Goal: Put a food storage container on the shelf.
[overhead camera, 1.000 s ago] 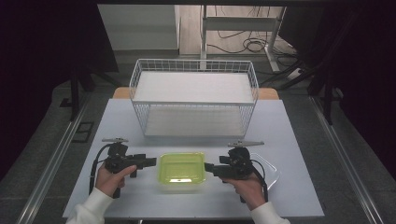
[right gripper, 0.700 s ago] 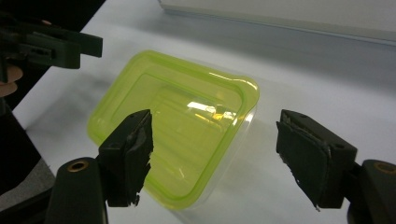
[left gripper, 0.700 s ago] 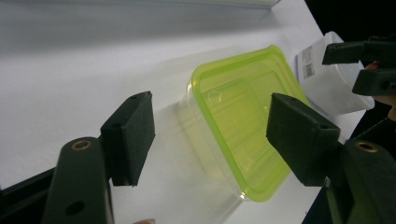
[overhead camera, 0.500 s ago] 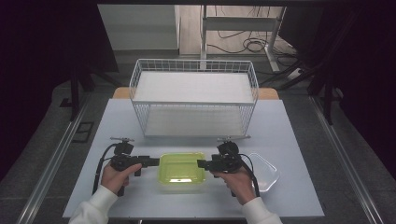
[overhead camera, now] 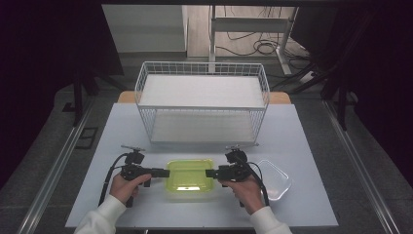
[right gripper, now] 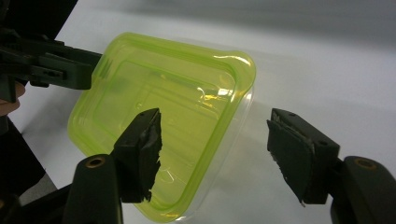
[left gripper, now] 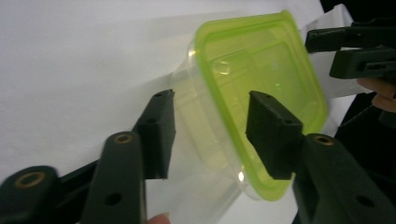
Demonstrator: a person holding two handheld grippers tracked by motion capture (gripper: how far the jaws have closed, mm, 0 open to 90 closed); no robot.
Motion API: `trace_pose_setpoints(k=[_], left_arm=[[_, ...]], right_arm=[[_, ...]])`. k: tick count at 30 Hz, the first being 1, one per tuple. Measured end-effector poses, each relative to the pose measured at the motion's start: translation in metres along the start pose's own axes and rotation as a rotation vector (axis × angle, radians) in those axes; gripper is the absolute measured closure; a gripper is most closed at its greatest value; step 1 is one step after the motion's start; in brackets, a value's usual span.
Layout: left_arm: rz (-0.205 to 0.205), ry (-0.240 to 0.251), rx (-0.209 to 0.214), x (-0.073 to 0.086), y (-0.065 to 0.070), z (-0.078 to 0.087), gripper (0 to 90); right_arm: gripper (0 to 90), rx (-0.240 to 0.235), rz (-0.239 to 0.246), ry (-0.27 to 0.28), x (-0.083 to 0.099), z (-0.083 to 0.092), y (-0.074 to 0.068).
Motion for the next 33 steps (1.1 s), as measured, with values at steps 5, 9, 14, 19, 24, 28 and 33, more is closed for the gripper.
trace_pose_setpoints(k=[5, 9, 14, 19, 24, 28, 33], left_arm=[[0.011, -0.004, 0.030, 0.001, 0.000, -0.002, 58.9], [0.016, -0.008, 0.052, 0.002, 0.000, -0.003, 61.5], [0.022, -0.004, 0.069, 0.003, 0.000, -0.004, 65.5], [0.020, -0.001, 0.085, 0.003, 0.000, -0.005, 70.4], [0.025, -0.001, 0.094, 0.003, -0.001, -0.005, 71.9], [0.025, 0.001, 0.109, 0.003, 0.000, -0.004, 74.1], [0.030, 0.030, 0.130, 0.002, 0.003, 0.000, 78.9]], right_arm=[[39.5, -0.011, -0.028, -0.013, 0.001, -0.003, 0.003], [42.7, -0.007, -0.030, -0.016, 0.002, -0.005, 0.004], [49.4, -0.002, -0.031, -0.029, 0.003, -0.007, 0.003], [54.7, -0.001, -0.030, -0.034, 0.005, -0.009, 0.002], [57.3, 0.001, -0.027, -0.047, 0.006, -0.011, 0.001], [62.6, 0.002, -0.028, -0.043, 0.007, -0.012, 0.001], [70.5, -0.026, -0.046, -0.026, 0.006, -0.007, -0.001]])
Point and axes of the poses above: each handheld gripper's, and its own axes: z roughly backward along the jaws, x roughly out of its underside, y roughly to its right, the point moved 4 cm from there along -z, roughly forward along the jaws, and after that the axes turned 15 degrees about -z, right-handed, at the moved point
